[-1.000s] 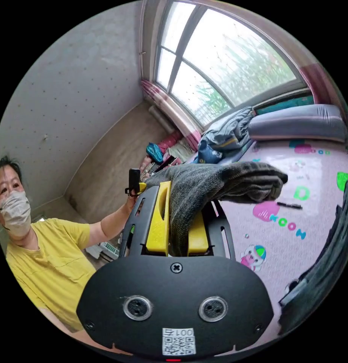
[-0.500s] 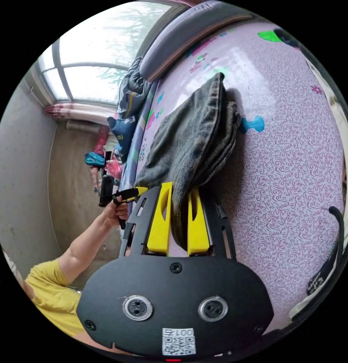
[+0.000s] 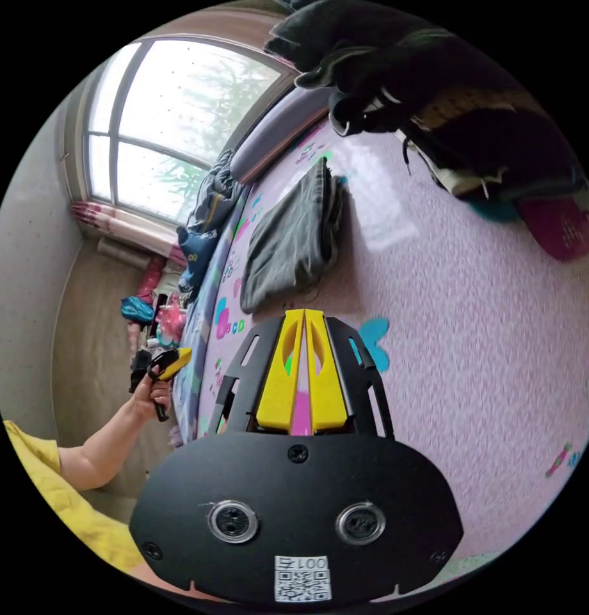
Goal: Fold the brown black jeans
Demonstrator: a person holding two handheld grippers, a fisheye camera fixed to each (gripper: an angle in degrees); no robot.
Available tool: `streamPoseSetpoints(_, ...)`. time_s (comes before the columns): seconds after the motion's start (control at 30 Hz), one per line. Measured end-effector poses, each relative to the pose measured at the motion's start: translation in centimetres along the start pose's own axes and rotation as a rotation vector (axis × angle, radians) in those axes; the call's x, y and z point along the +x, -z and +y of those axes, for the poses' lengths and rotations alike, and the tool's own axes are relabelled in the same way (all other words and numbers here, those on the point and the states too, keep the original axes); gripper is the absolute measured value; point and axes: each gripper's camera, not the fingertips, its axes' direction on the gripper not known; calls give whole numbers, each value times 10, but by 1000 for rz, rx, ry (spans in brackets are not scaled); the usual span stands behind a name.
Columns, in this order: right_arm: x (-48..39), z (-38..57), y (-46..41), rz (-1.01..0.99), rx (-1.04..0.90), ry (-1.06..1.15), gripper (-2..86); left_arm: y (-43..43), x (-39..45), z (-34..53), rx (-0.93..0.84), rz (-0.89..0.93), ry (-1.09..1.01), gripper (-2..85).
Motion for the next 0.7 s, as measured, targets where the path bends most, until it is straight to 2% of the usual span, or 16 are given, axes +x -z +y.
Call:
streamPoseSetpoints(0.2,-25,106,72,-92,-88,135,6,59,42,161,52,-170,-37,-13)
streamPoseSetpoints(0.43,-50,205,151,-84,-41,215,6,78,162,307,104,-493,-368,-13)
streamPoseSetpoints(0.6,-85,236,159,-180,-18,308,6,83,260,390,172,-543,-564,-13)
streamPoseSetpoints(0.7,-124,246,159,-224,-72,471,6,102,318,450,249,-535,-645,-13)
